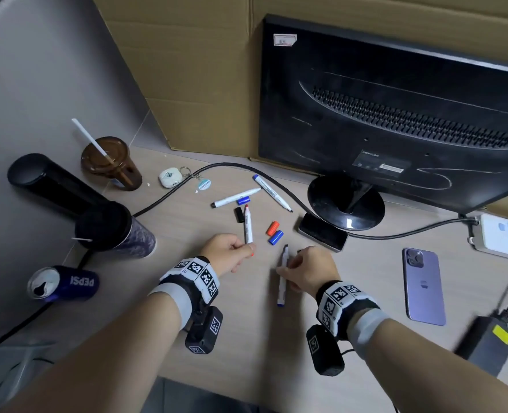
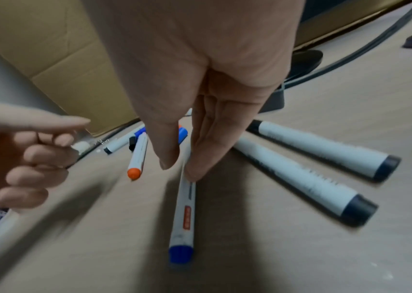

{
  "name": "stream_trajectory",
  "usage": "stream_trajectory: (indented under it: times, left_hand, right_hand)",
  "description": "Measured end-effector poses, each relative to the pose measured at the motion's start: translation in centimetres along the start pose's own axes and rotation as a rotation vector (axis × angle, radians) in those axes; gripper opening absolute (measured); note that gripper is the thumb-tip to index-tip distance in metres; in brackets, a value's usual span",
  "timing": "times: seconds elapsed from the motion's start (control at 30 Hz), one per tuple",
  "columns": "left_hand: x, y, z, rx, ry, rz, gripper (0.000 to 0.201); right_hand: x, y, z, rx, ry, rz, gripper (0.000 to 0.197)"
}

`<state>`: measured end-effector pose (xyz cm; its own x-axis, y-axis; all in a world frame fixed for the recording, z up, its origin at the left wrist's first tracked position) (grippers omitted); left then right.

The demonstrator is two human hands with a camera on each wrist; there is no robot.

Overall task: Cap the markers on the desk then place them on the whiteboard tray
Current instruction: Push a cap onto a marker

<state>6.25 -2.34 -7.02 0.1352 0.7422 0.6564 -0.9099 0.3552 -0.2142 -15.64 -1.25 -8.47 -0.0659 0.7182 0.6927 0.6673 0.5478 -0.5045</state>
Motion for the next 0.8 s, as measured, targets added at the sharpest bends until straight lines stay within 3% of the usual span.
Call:
stream_trajectory:
  times: [0.07, 0.17, 0.33, 0.43, 0.6, 0.8]
  left_hand:
    - [-0.3, -0.1, 0.1, 0.006, 0.012, 0.0, 0.03]
    - [-0.7, 0.0, 0.4, 0.003, 0.028, -0.002, 0.029]
    - [-1.9, 1.0, 2.0, -0.045, 0.061, -0.003, 0.014]
    - [-2.9, 2.2, 3.1, -0.076, 0.078, -0.018, 0.017]
    - [-5.3, 4.2, 4.9, -0.327, 0.136, 0.028, 0.017]
    - [-7.3, 5.2, 5.5, -0.611, 0.111, 0.088, 0.017]
  right_hand:
    - [-0.5, 0.4, 0.1, 0.079, 0.013, -0.016, 0.041]
    - [-0.9, 0.7, 0.3, 0.074, 0.042, -0.065, 0.03]
    - [0.1, 0.0, 0.1, -0.199, 0.034, -0.109, 0.016]
    - [0.6, -1.6, 0.6, -0.322, -0.025, -0.058, 0.011]
    - [1.5, -5.2, 2.3, -0.383, -0.048, -0.021, 0.01]
    - [1.4, -6.4, 3.4, -0.531, -0.096, -0.035, 0.015]
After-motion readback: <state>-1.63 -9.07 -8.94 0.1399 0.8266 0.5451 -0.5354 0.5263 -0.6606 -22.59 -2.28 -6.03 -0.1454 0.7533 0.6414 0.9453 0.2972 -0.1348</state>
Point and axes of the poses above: each hand's wrist, its own x-axis away from the middle knuckle, its own y-axis out of the palm, z = x × y, the point moved 4 cm from there along -x, towards the middle knuckle, and after that the axes turned 10 degrees about -z, right-handed, at the moved point
